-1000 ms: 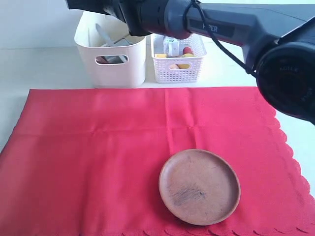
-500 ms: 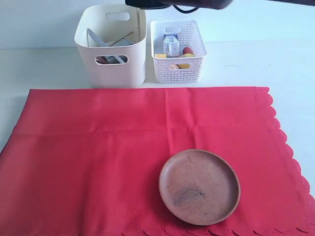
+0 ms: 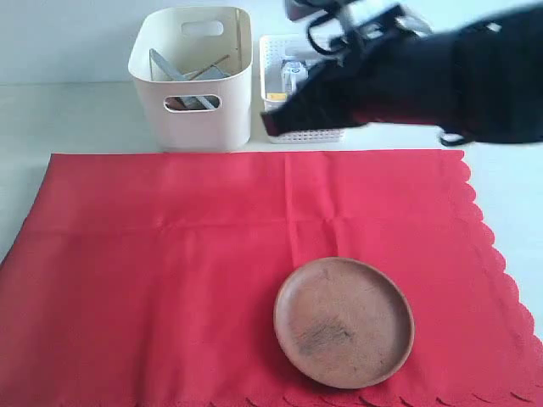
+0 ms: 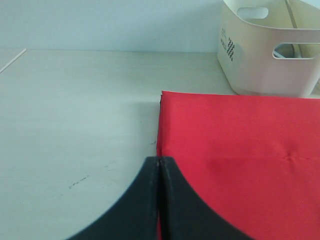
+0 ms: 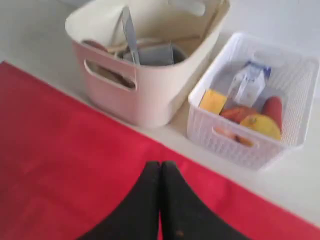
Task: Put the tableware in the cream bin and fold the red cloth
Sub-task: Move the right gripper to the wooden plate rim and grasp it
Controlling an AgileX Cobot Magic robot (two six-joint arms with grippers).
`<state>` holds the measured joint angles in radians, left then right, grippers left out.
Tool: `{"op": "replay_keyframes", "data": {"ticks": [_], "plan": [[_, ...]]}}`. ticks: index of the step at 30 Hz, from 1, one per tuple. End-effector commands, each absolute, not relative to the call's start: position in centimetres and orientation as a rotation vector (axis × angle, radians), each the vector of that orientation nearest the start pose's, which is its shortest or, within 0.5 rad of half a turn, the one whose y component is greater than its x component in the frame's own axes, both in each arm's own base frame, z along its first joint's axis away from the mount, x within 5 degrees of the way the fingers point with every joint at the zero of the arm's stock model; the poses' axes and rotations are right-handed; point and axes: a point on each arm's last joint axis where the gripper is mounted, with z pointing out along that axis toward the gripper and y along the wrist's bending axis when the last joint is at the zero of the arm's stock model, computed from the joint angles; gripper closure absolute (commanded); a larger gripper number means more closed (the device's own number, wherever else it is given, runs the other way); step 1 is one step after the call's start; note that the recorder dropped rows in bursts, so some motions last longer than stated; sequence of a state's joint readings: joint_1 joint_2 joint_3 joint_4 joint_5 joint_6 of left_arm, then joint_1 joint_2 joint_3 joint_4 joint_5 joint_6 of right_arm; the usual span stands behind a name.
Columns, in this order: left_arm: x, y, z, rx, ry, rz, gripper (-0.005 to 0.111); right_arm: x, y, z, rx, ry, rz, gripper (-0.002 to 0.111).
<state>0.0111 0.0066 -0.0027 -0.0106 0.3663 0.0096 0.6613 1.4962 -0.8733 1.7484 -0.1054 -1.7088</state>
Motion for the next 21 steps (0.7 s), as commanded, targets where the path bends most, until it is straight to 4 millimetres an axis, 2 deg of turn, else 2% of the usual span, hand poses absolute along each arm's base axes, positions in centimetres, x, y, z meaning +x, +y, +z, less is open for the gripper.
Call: {"op": "replay_keyframes", "data": {"ticks": [1,5,9,11,17,19,21], "plan": [[5.3,0.0,18.1,-0.009,1.837,0.006,0.107,22.6,15.3,21.9,-0.58,2.167,0.466,0.108],[5.3,0.0,18.1,-0.009,1.837,0.006,0.107,20.2,12.8,17.9,-0.474,2.354,0.587,0.108],[5.3,0.0,18.1,-0.009,1.837,0.006,0.107,18.9,11.4,15.5,-0.33,2.519,0.613,0.108],[5.3,0.0,18.1,-0.009,1.837,0.006,0.107,18.5,11.2,15.1,-0.289,2.557,0.616,0.108],[5.3,0.0,18.1,-0.009,1.837,0.006,0.107,18.2,11.3,15.0,-0.344,2.567,0.61,0.107],[5.3,0.0,18.1,-0.009,1.837,0.006,0.107,18.2,11.2,15.0,-0.363,2.569,0.594,0.101],[5.3,0.0,18.1,-0.009,1.837,0.006,0.107,18.3,11.0,14.9,-0.326,2.581,0.566,0.089]]}}
